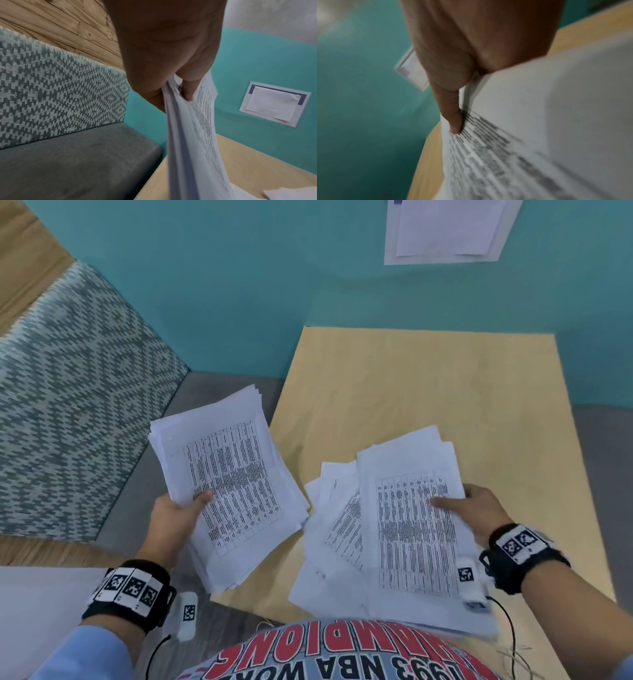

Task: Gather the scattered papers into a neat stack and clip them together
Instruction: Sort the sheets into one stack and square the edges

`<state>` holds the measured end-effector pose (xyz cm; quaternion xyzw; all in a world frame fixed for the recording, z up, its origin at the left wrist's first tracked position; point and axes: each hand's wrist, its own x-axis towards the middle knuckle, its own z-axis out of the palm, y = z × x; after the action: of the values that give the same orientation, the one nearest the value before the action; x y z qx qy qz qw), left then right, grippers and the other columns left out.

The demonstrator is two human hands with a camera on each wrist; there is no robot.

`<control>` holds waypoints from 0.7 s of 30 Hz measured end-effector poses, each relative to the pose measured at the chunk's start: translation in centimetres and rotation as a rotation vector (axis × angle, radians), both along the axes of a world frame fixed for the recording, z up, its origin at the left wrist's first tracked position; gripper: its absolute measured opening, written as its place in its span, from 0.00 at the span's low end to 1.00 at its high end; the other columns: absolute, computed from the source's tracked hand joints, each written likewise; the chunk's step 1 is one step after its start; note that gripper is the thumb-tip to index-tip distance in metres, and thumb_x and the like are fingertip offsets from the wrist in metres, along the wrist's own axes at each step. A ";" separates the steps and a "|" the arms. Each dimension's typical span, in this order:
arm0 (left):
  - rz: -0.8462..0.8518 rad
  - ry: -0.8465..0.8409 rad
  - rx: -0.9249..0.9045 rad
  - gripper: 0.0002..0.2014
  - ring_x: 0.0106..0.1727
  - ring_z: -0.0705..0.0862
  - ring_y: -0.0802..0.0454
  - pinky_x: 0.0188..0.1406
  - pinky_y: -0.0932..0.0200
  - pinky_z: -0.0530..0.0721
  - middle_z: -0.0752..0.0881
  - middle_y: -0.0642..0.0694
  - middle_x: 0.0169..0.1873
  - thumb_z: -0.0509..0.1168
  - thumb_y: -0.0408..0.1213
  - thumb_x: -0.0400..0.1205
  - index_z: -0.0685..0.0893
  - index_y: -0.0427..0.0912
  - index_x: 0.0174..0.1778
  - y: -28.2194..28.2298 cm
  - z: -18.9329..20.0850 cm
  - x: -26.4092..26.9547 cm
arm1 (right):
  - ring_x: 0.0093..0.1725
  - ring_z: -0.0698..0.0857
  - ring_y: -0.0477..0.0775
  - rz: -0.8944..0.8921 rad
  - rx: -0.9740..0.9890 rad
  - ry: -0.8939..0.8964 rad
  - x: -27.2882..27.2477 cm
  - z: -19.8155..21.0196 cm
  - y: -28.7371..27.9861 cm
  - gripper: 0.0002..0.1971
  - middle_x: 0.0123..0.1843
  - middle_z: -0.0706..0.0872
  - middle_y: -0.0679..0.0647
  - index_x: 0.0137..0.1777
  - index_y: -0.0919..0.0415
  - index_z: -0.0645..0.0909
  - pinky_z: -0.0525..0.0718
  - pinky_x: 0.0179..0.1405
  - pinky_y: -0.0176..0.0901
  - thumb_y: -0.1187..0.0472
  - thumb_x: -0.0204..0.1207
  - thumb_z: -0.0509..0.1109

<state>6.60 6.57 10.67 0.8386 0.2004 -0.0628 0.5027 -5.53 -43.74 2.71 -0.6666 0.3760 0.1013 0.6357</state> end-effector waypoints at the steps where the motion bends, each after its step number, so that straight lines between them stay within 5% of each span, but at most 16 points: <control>1: 0.000 -0.001 -0.002 0.17 0.57 0.93 0.36 0.66 0.33 0.89 0.93 0.44 0.49 0.81 0.41 0.81 0.90 0.39 0.63 -0.3 0.1 0.0 | 0.68 0.87 0.63 -0.073 0.078 0.016 -0.8 0.2 -0.4 0.37 0.65 0.90 0.60 0.61 0.60 0.86 0.79 0.72 0.54 0.55 0.48 0.92; 4: -0.022 -0.011 -0.032 0.14 0.55 0.93 0.39 0.66 0.35 0.89 0.93 0.47 0.49 0.80 0.39 0.82 0.90 0.41 0.63 -1.5 0.3 -0.4 | 0.85 0.70 0.63 -0.165 0.167 0.016 -2.7 0.1 -1.3 0.39 0.81 0.78 0.59 0.82 0.64 0.73 0.62 0.85 0.63 0.61 0.72 0.85; 6: -0.042 -0.006 -0.030 0.12 0.55 0.93 0.39 0.65 0.35 0.89 0.94 0.47 0.49 0.80 0.39 0.82 0.90 0.43 0.60 -2.5 0.4 -0.7 | 0.83 0.73 0.63 -0.108 0.066 -0.034 -3.6 0.0 -1.6 0.34 0.81 0.79 0.57 0.84 0.60 0.71 0.64 0.85 0.63 0.65 0.79 0.79; 9: -0.061 0.006 -0.015 0.10 0.54 0.94 0.39 0.65 0.34 0.90 0.94 0.46 0.49 0.80 0.39 0.83 0.91 0.44 0.58 -3.9 0.6 -1.0 | 0.65 0.85 0.61 0.097 -0.335 -0.069 -4.4 2.1 -2.4 0.24 0.67 0.87 0.56 0.79 0.61 0.76 0.80 0.67 0.52 0.60 0.84 0.74; 12: -0.089 -0.010 0.017 0.09 0.54 0.94 0.39 0.63 0.37 0.90 0.94 0.48 0.47 0.79 0.39 0.84 0.91 0.44 0.58 -5.3 1.2 -0.8 | 0.42 0.86 0.58 0.265 -0.468 -0.099 -5.1 5.9 -4.1 0.15 0.46 0.90 0.54 0.71 0.55 0.82 0.82 0.42 0.46 0.57 0.85 0.71; 15: -0.153 -0.040 0.095 0.09 0.44 0.90 0.43 0.42 0.52 0.86 0.90 0.46 0.40 0.78 0.38 0.85 0.91 0.36 0.55 -7.3 2.6 -0.3 | 0.28 0.79 0.52 0.407 -0.438 -0.146 -6.2 10.3 -6.1 0.07 0.31 0.86 0.53 0.60 0.53 0.87 0.78 0.32 0.45 0.58 0.84 0.74; 17: -0.215 -0.042 0.145 0.11 0.43 0.88 0.39 0.38 0.53 0.80 0.91 0.37 0.40 0.77 0.39 0.85 0.91 0.33 0.53 -9.0 3.4 0.0 | 0.33 0.88 0.55 0.478 -0.385 -0.193 -6.5 13.6 -7.0 0.06 0.38 0.94 0.56 0.57 0.54 0.89 0.85 0.39 0.48 0.59 0.82 0.76; 19: -0.292 -0.031 0.166 0.12 0.47 0.90 0.34 0.42 0.50 0.81 0.94 0.32 0.48 0.78 0.42 0.85 0.92 0.35 0.52 -11.1 4.2 -0.1 | 0.47 0.95 0.55 0.515 -0.279 -0.243 -6.7 16.8 -7.4 0.07 0.50 0.97 0.54 0.57 0.57 0.90 0.90 0.52 0.49 0.62 0.81 0.78; 21: -0.386 -0.011 0.092 0.08 0.51 0.93 0.36 0.45 0.51 0.84 0.96 0.40 0.47 0.79 0.42 0.84 0.94 0.41 0.52 -13.5 5.0 -0.7 | 0.51 0.94 0.48 0.533 -0.202 -0.293 -6.3 19.2 -7.5 0.09 0.54 0.97 0.51 0.59 0.58 0.91 0.91 0.51 0.37 0.63 0.79 0.78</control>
<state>5.92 -6.96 15.72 0.8837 0.0355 -0.1442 0.4438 -11.81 -51.22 21.86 -0.8087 0.1008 0.1293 0.5649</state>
